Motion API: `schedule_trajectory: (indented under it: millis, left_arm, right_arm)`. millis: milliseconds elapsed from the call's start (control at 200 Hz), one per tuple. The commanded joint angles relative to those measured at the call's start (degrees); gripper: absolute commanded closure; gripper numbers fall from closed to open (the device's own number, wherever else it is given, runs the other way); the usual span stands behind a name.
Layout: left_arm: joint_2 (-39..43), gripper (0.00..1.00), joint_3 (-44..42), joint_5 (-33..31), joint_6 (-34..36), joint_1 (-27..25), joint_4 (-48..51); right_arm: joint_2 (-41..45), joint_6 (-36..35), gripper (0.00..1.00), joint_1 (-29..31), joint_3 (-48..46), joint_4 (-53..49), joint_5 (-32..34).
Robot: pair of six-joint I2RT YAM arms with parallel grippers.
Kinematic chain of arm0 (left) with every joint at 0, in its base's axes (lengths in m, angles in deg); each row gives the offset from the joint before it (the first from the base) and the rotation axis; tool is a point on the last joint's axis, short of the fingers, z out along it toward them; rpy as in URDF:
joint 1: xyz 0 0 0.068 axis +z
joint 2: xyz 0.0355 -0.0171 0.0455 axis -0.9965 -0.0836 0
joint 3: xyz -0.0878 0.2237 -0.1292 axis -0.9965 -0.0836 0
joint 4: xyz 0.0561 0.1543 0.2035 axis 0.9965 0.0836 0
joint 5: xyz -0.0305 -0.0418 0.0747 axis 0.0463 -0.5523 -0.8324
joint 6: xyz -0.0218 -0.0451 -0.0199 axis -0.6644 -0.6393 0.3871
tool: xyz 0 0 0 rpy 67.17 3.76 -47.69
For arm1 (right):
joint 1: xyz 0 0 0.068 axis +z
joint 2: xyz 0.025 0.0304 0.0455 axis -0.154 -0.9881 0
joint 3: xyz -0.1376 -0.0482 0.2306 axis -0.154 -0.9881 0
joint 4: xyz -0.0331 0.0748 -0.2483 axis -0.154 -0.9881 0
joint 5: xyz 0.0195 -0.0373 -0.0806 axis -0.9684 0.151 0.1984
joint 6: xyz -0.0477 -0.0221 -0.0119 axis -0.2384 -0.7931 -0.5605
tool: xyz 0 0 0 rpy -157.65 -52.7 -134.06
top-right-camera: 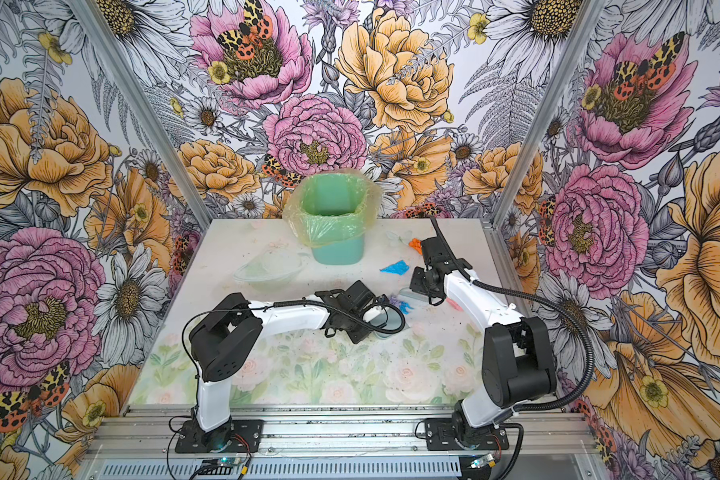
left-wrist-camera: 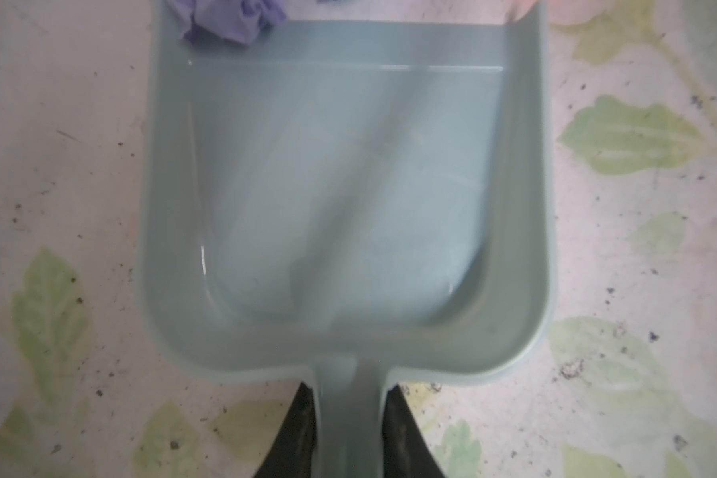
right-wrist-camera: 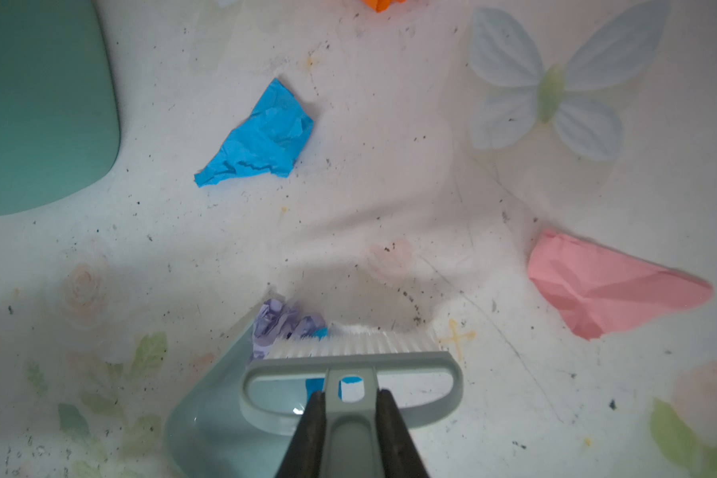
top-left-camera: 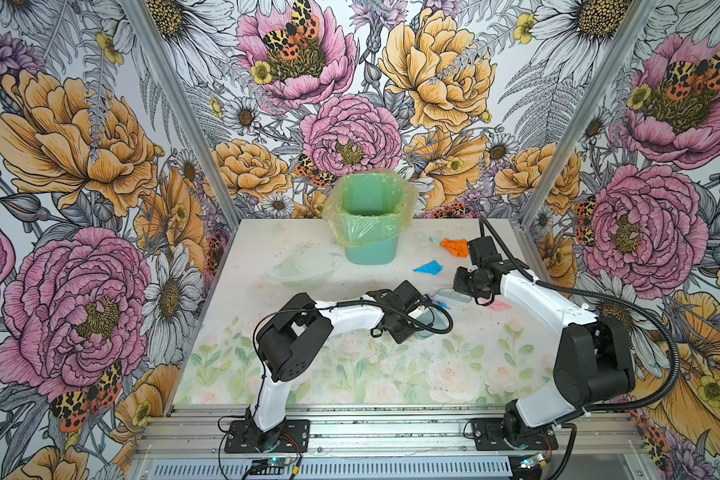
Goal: Sweep away the paper scraps from the table
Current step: 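Sweep the purple and small blue scraps into the dustpan with the brush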
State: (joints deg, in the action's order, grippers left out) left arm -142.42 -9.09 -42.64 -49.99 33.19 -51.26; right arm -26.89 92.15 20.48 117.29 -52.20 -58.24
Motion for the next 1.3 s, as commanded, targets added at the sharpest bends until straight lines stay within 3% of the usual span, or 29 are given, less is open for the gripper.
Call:
schedule_trajectory:
  millis: [0, 210, 480, 826, 1036, 1296]
  left_arm:
    - [-0.4, 1.00, -0.3, -0.4, -0.9, -0.2, -1.3]
    - [-0.6, 1.00, 0.0, -0.3, -0.9, -0.1, -1.5]
    - [-0.1, 1.00, -1.3, -0.7, -1.8, 0.0, -4.5]
    - [0.2, 1.00, -2.7, -1.1, -2.9, 0.0, -6.6]
    - [0.2, 1.00, -3.1, -0.8, -3.1, 0.0, -6.8]
    - [0.2, 1.00, -3.0, -0.8, -3.1, 0.0, -6.7]
  right_arm:
    - [4.4, 0.8, 1.00, 0.3, -1.4, -0.7, -5.9]
    - [5.2, -0.7, 1.00, 0.8, -3.4, -3.4, -12.7]
    - [7.7, -5.0, 1.00, 1.0, -6.2, -5.9, -13.6]
    - [12.2, -8.8, 1.00, -1.4, -2.5, -6.7, -13.9]
    - [8.8, -8.1, 1.00, -3.7, 2.2, -5.8, -6.5]
    - [2.8, -3.8, 1.00, -2.3, 2.3, 2.4, 2.8]
